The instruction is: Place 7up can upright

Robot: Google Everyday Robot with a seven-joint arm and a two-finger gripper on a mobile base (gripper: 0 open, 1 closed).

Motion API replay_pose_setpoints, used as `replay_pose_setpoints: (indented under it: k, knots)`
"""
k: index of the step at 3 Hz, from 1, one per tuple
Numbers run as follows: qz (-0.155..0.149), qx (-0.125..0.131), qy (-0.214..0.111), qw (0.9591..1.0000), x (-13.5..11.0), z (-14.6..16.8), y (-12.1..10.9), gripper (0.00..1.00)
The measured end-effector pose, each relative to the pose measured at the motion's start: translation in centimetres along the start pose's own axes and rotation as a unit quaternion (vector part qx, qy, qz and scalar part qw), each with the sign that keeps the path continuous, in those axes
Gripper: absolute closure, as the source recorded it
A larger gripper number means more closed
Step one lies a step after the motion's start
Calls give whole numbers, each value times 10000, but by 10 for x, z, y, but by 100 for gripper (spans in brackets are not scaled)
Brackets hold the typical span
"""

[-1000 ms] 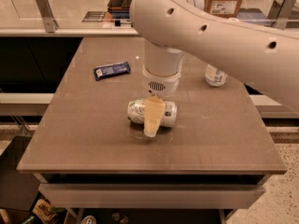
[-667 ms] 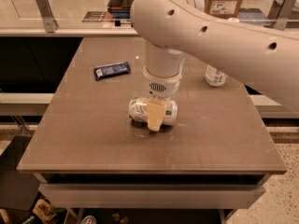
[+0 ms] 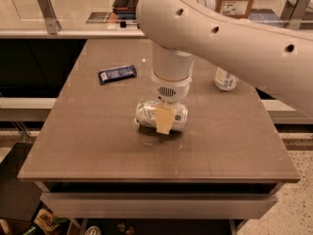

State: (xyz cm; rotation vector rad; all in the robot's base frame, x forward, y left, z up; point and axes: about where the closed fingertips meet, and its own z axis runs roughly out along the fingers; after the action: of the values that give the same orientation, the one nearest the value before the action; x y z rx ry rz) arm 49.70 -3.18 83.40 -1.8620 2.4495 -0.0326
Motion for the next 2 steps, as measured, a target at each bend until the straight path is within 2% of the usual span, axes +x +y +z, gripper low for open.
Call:
replay_pose_setpoints:
  k: [1,2]
  knots:
    - [-158,203,-495,9984,-2,-32,-3,100]
    - [-222,403,-1485,9878,5,-67,-20,100]
